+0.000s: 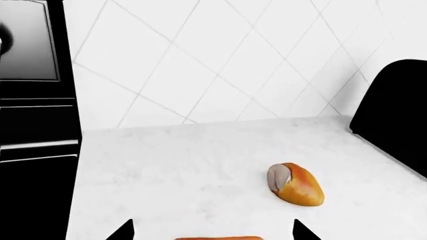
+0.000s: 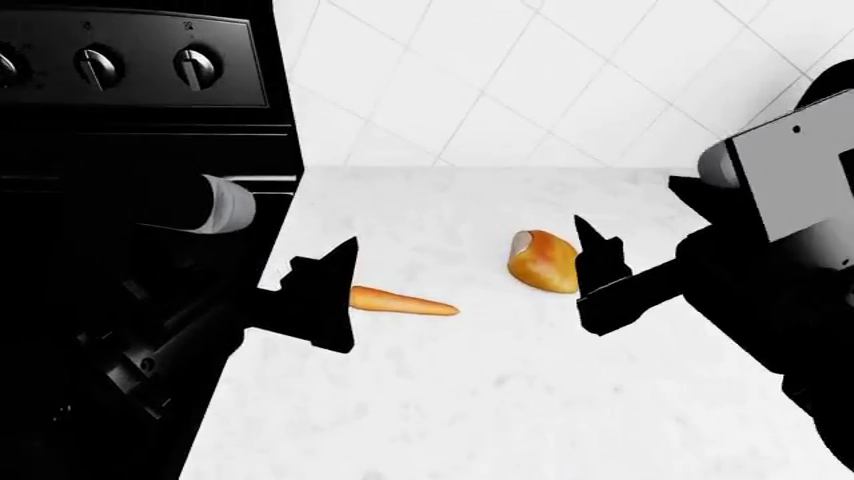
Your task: Place both pans onto different burners. Then place the carrot and the chicken breast on different pans.
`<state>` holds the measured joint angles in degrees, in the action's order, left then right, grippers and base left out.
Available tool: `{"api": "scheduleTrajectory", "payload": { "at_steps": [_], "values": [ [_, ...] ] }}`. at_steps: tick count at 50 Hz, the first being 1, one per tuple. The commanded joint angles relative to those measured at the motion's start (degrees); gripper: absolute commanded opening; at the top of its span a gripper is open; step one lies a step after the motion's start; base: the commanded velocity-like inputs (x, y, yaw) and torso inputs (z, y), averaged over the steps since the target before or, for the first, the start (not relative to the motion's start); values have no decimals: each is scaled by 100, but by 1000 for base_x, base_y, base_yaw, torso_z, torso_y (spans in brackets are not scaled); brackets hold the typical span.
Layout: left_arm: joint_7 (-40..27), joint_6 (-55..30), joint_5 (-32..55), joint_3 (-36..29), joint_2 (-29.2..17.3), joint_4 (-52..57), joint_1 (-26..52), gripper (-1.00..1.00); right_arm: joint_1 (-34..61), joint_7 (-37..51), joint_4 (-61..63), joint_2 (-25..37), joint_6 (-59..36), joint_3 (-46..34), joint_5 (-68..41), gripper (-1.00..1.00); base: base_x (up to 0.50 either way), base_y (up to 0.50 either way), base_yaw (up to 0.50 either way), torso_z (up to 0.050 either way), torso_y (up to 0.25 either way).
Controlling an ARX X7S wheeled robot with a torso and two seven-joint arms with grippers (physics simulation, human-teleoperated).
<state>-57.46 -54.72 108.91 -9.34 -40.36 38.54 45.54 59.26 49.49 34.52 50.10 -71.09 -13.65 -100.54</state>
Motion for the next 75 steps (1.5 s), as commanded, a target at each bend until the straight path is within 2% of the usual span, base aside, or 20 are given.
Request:
{"api": "scheduleTrajectory", "payload": {
  "at_steps": [1, 13, 27, 36, 47, 75],
  "values": [
    [43, 18, -34, -9, -18, -35, -63, 100, 563, -1136, -668, -249, -520, -430, 743, 100, 0, 0, 0, 0, 0],
    [54, 58, 22, 26, -97, -31, -115, 100, 1228, -2874, -1544, -438, -583, -1155, 2198, 100, 0, 0, 0, 0, 0],
    [53, 74, -67, -38, -55, -99, -93, 100, 1518, -4121, -2118, -625, -302, -2042, 3210, 100, 0, 0, 0, 0, 0],
    [183, 70, -219, -53, -39, -211, -169, 100, 1795, -4972, -2917, -893, 105, -2719, 4021, 100, 0, 0, 0, 0, 0],
    [275, 68, -309, -89, -38, -323, -194, 100, 1960, -5579, -3493, -1116, 385, -3263, 4526, 100, 0, 0, 0, 0, 0],
    [255, 151, -202, -118, -103, -228, -272, 100, 1786, -6216, -4352, -1534, 835, -4163, 5223, 100, 0, 0, 0, 0, 0]
  ]
}}
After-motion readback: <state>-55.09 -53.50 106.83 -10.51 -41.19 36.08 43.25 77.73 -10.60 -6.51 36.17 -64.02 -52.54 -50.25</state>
